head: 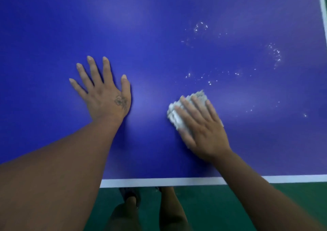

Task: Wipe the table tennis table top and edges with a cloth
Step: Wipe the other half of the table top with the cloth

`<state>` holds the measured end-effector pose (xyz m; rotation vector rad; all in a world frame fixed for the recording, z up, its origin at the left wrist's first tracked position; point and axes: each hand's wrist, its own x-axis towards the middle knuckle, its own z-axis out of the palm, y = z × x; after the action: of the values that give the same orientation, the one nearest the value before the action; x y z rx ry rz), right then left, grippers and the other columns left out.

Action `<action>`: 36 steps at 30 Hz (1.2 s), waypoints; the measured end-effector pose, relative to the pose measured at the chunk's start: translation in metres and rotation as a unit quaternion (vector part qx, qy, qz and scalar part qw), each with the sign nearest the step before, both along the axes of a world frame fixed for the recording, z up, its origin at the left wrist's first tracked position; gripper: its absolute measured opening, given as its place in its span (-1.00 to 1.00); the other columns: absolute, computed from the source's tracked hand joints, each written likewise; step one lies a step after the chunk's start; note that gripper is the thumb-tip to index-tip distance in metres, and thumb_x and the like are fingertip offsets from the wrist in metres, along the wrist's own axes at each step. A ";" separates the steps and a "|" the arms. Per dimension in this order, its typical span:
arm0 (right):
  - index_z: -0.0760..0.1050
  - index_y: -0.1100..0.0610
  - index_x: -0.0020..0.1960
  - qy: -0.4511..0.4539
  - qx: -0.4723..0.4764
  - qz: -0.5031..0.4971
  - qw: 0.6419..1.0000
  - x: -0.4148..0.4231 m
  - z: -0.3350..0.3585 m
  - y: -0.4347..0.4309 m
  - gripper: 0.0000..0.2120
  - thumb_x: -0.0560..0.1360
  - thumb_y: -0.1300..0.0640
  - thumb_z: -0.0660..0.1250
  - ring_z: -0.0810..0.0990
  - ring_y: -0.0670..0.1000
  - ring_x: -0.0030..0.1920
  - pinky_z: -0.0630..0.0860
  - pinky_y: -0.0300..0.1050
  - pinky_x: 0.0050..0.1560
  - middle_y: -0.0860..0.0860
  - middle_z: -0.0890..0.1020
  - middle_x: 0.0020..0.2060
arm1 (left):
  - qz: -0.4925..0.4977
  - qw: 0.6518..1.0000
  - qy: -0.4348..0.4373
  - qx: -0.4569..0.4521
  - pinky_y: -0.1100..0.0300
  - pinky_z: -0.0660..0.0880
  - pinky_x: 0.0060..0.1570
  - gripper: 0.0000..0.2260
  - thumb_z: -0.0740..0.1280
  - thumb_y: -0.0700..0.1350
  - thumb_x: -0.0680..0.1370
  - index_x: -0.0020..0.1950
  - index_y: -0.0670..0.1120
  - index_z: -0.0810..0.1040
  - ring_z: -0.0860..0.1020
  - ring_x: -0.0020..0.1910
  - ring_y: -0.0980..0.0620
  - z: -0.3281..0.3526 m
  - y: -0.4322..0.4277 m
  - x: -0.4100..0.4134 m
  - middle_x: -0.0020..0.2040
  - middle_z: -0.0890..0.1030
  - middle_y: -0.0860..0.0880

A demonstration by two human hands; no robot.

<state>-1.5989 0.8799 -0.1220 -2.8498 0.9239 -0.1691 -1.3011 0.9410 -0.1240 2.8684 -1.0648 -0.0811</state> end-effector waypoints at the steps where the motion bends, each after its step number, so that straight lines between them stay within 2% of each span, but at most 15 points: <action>1: 0.27 -0.02 0.69 -0.003 -0.002 -0.042 0.999 0.004 0.000 -0.019 -0.47 0.74 -0.09 0.15 0.15 0.08 0.72 0.17 0.29 0.65 -0.03 0.26 0.69 | 0.001 1.000 0.001 -0.007 -0.38 -0.16 0.65 -0.31 -0.05 0.31 0.70 0.78 0.04 0.01 -0.12 0.74 -0.25 0.000 0.000 0.000 0.78 -0.05 -0.10; 4: 0.21 -0.02 0.72 0.016 0.004 -0.136 0.991 0.023 0.000 -0.053 -0.44 0.75 -0.13 0.06 0.08 0.09 0.73 0.08 0.28 0.68 -0.02 0.20 0.71 | 0.013 0.999 0.000 -0.030 -0.35 -0.13 0.67 -0.33 0.00 0.29 0.70 0.77 0.04 0.09 -0.06 0.75 -0.23 0.001 -0.002 -0.002 0.78 0.02 -0.09; 6: 0.18 0.02 0.73 0.014 0.003 -0.150 0.989 0.035 0.000 -0.049 -0.42 0.75 -0.14 0.02 0.06 0.14 0.73 0.05 0.31 0.68 0.03 0.17 0.72 | 0.018 0.999 -0.001 -0.032 -0.32 -0.12 0.68 -0.35 0.01 0.29 0.70 0.76 0.06 0.11 -0.05 0.75 -0.22 0.001 -0.002 -0.002 0.77 0.04 -0.08; 12: 0.20 0.02 0.72 -0.038 0.071 -0.011 0.997 0.049 -0.002 0.037 -0.39 0.72 -0.10 0.16 0.06 0.16 0.73 0.13 0.37 0.65 0.02 0.13 0.73 | 0.025 0.999 0.000 -0.042 -0.25 -0.11 0.69 -0.39 0.02 0.22 0.71 0.75 0.05 0.17 -0.02 0.75 -0.19 0.002 -0.004 -0.002 0.77 0.08 -0.07; 16: 0.28 0.01 0.69 -0.044 0.077 0.015 0.996 0.077 -0.002 0.019 -0.43 0.71 -0.09 0.18 0.06 0.12 0.73 0.11 0.31 0.67 0.01 0.16 0.72 | 0.028 0.998 0.000 -0.054 -0.23 -0.11 0.70 -0.41 0.05 0.19 0.72 0.74 0.04 0.20 -0.01 0.75 -0.18 0.003 -0.005 -0.002 0.77 0.10 -0.07; 20: 0.28 0.01 0.69 -0.047 0.056 0.002 0.997 0.100 -0.004 -0.033 -0.44 0.72 -0.12 0.16 0.06 0.12 0.73 0.08 0.30 0.68 0.01 0.21 0.71 | 0.032 0.998 0.001 -0.060 -0.23 -0.10 0.70 -0.41 0.07 0.18 0.71 0.74 0.03 0.22 0.00 0.75 -0.17 0.003 -0.008 -0.003 0.76 0.11 -0.07; 25: 0.20 0.01 0.72 -0.015 -0.016 -0.098 0.995 0.058 -0.007 -0.083 -0.42 0.74 -0.15 0.10 0.09 0.12 0.73 0.08 0.35 0.67 0.02 0.20 0.71 | 0.031 0.998 0.000 -0.055 -0.23 -0.09 0.70 -0.41 0.06 0.19 0.71 0.74 0.04 0.21 -0.01 0.75 -0.18 0.005 -0.008 -0.003 0.76 0.10 -0.07; 29: 0.17 0.06 0.73 0.014 -0.028 -0.133 0.991 0.049 -0.003 -0.089 -0.41 0.75 -0.11 0.07 0.06 0.21 0.73 0.04 0.40 0.66 0.08 0.17 0.72 | 0.032 0.998 -0.001 -0.052 -0.23 -0.11 0.70 -0.41 0.06 0.19 0.72 0.74 0.04 0.20 -0.01 0.75 -0.18 0.005 -0.008 -0.003 0.77 0.10 -0.06; 32: 0.20 0.08 0.72 -0.001 -0.010 -0.093 0.996 0.094 0.002 -0.077 -0.41 0.75 -0.12 0.10 0.06 0.26 0.72 0.05 0.38 0.67 0.12 0.19 0.71 | 0.030 0.998 -0.001 -0.054 -0.25 -0.10 0.70 -0.41 0.06 0.19 0.72 0.74 0.04 0.20 -0.02 0.75 -0.18 0.003 -0.008 -0.002 0.77 0.10 -0.07; 36: 0.26 0.09 0.70 -0.044 0.038 -0.022 0.998 0.171 0.005 -0.071 -0.42 0.73 -0.10 0.14 0.06 0.23 0.73 0.02 0.28 0.69 0.10 0.22 0.70 | 0.026 0.998 -0.008 -0.062 -0.26 -0.08 0.69 -0.41 0.08 0.19 0.72 0.73 0.03 0.21 0.00 0.75 -0.19 0.000 -0.006 0.000 0.76 0.11 -0.08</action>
<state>-1.4278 0.8091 -0.1171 -2.7315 0.9545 -0.2564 -1.3014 0.9353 -0.1238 2.7880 -0.9600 0.0108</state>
